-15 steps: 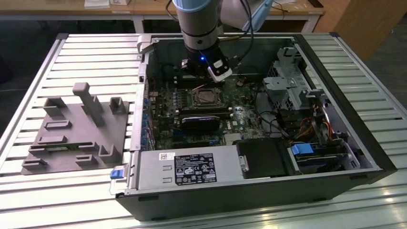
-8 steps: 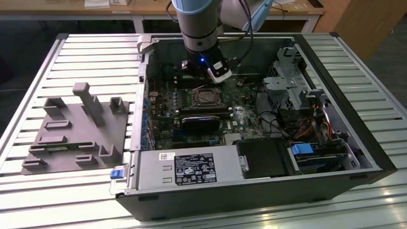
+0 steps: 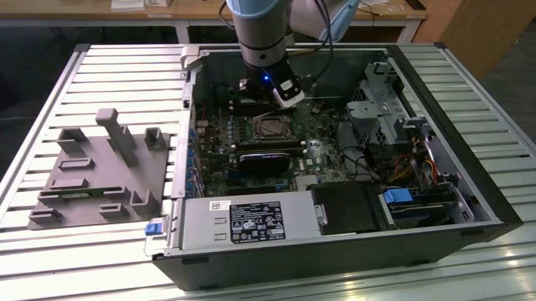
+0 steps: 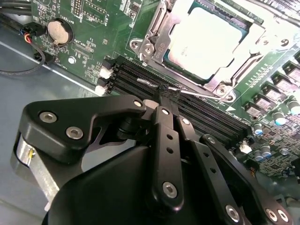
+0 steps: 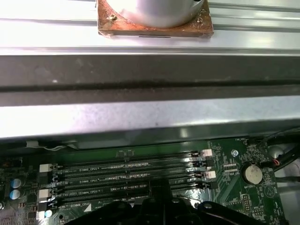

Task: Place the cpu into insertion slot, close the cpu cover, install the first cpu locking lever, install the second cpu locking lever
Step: 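Install the first cpu locking lever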

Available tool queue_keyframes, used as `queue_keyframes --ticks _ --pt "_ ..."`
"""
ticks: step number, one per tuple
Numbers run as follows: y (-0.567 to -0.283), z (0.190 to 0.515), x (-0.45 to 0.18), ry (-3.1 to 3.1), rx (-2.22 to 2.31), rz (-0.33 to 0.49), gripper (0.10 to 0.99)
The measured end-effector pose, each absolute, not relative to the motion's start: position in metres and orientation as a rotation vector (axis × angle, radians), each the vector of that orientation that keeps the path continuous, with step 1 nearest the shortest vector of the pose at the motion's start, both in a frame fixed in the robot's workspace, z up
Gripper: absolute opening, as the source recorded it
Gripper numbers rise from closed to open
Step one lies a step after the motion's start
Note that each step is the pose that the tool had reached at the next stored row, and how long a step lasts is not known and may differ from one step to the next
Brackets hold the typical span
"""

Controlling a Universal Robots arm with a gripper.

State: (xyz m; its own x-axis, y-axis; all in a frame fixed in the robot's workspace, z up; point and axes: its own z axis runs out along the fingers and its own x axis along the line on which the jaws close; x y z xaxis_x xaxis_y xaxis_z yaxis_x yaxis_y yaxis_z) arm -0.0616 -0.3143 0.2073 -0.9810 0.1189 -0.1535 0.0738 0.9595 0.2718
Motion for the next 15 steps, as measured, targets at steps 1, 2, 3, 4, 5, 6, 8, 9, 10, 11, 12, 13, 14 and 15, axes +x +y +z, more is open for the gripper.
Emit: queue_keyframes --ticks 1,2,3,4,5,6,8,9,10,11,12,13,14,15 --pt "-0.3139 0.2071 -0.0615 2.942 0.146 0.397 0.106" --pt "-0.3135 0.2069 -0.0614 2.942 0.147 0.396 0.106" --pt "-0.3131 0.2066 -0.0612 2.942 0.147 0.395 0.106" --pt "-0.3128 0.2064 -0.0609 2.942 0.147 0.394 0.106" --pt "-0.3125 0.2061 -0.0607 2.942 0.148 0.393 0.106" --pt "-0.3124 0.2058 -0.0604 2.942 0.149 0.392 0.106" --pt "-0.3123 0.2053 -0.0598 2.942 0.150 0.390 0.106" --pt "-0.3123 0.2051 -0.0596 2.942 0.151 0.389 0.106" --pt "-0.3123 0.2049 -0.0596 2.942 0.154 0.387 0.106" --pt "-0.3123 0.2048 -0.0595 2.942 0.157 0.385 0.106" --pt "-0.3123 0.2047 -0.0595 2.941 0.160 0.383 0.106" --pt "-0.3123 0.2046 -0.0595 2.941 0.165 0.381 0.106" --pt "-0.3123 0.2044 -0.0595 2.940 0.170 0.380 0.106" --pt "-0.3123 0.2043 -0.0595 2.940 0.175 0.378 0.106"
